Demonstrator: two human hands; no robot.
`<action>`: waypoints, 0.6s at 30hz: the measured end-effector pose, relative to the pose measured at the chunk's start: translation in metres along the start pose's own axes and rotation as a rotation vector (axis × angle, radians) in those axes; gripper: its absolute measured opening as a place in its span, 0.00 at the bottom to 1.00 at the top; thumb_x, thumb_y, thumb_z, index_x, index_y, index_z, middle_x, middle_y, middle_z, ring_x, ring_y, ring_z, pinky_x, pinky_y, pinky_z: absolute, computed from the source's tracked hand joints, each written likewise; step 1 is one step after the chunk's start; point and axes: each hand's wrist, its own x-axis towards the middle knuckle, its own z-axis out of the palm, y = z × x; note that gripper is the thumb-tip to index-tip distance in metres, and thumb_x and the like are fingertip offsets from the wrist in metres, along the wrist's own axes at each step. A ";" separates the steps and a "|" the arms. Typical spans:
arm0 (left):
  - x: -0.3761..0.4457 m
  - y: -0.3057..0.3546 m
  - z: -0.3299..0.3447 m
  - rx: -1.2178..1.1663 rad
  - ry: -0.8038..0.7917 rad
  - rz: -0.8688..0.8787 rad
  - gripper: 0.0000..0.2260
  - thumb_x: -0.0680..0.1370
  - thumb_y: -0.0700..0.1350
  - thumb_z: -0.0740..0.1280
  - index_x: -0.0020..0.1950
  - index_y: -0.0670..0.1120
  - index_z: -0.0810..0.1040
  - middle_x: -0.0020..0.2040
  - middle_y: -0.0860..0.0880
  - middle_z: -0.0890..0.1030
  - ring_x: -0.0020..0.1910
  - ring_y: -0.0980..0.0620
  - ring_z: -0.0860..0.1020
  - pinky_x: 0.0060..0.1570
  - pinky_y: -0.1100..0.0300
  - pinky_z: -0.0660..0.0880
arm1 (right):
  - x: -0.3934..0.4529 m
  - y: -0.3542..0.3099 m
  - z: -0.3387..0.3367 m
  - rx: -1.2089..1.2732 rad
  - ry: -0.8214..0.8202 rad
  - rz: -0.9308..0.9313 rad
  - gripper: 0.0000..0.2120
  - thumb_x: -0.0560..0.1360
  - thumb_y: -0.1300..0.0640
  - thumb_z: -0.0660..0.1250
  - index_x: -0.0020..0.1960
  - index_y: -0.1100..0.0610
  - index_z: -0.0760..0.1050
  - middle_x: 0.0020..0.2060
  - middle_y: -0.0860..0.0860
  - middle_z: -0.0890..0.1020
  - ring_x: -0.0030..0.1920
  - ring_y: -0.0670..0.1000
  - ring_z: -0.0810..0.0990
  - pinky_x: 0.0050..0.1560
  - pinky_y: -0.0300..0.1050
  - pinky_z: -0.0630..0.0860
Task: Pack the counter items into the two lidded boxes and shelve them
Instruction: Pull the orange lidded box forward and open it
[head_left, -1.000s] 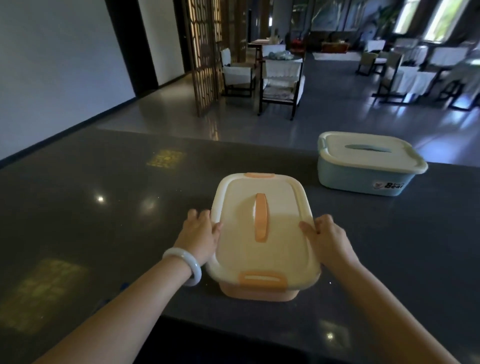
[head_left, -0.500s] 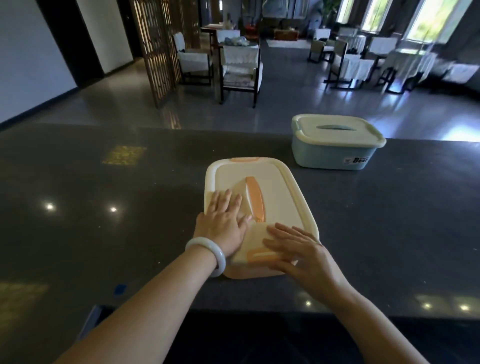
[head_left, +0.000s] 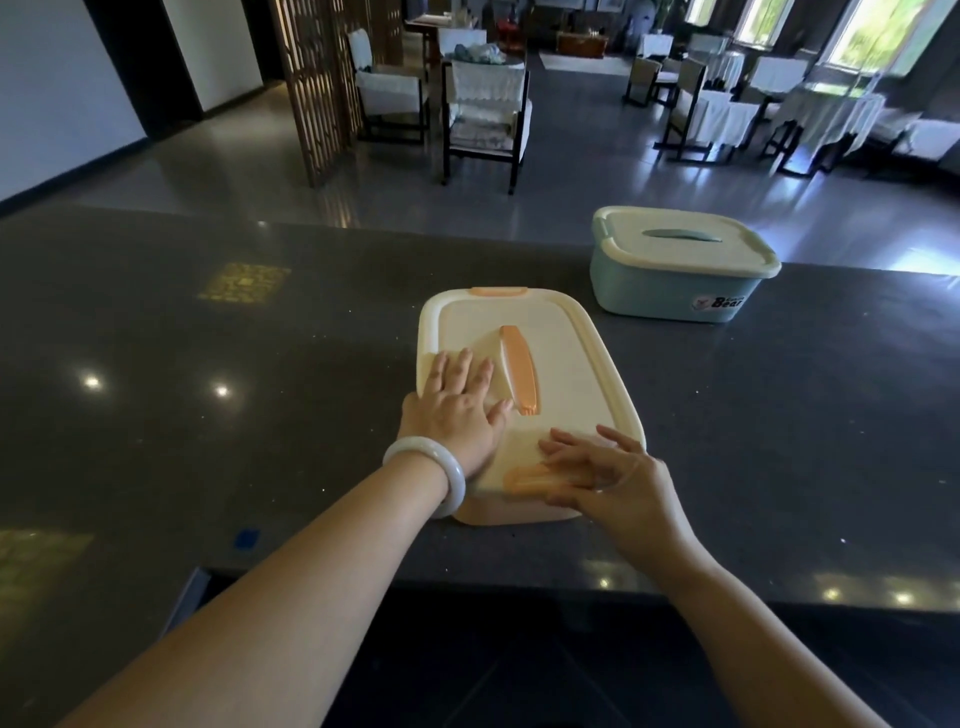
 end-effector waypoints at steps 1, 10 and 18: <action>-0.001 0.000 -0.001 0.004 -0.008 0.002 0.27 0.81 0.62 0.44 0.79 0.56 0.44 0.79 0.56 0.41 0.78 0.51 0.39 0.72 0.45 0.56 | -0.001 0.001 0.000 0.006 -0.001 -0.019 0.14 0.62 0.55 0.80 0.46 0.48 0.84 0.50 0.32 0.82 0.61 0.34 0.75 0.72 0.38 0.58; -0.001 -0.003 -0.004 -0.014 -0.051 0.011 0.27 0.81 0.62 0.44 0.79 0.57 0.44 0.79 0.57 0.40 0.77 0.52 0.38 0.72 0.44 0.54 | -0.005 -0.010 -0.016 -0.014 -0.144 -0.035 0.16 0.67 0.49 0.76 0.54 0.45 0.82 0.54 0.35 0.81 0.61 0.36 0.75 0.66 0.33 0.65; -0.033 -0.017 -0.009 0.066 -0.173 0.105 0.29 0.79 0.65 0.40 0.78 0.58 0.40 0.79 0.57 0.40 0.77 0.51 0.37 0.73 0.39 0.46 | 0.071 -0.019 -0.027 -0.256 0.011 0.135 0.13 0.77 0.48 0.65 0.62 0.43 0.76 0.56 0.45 0.80 0.51 0.45 0.77 0.50 0.40 0.72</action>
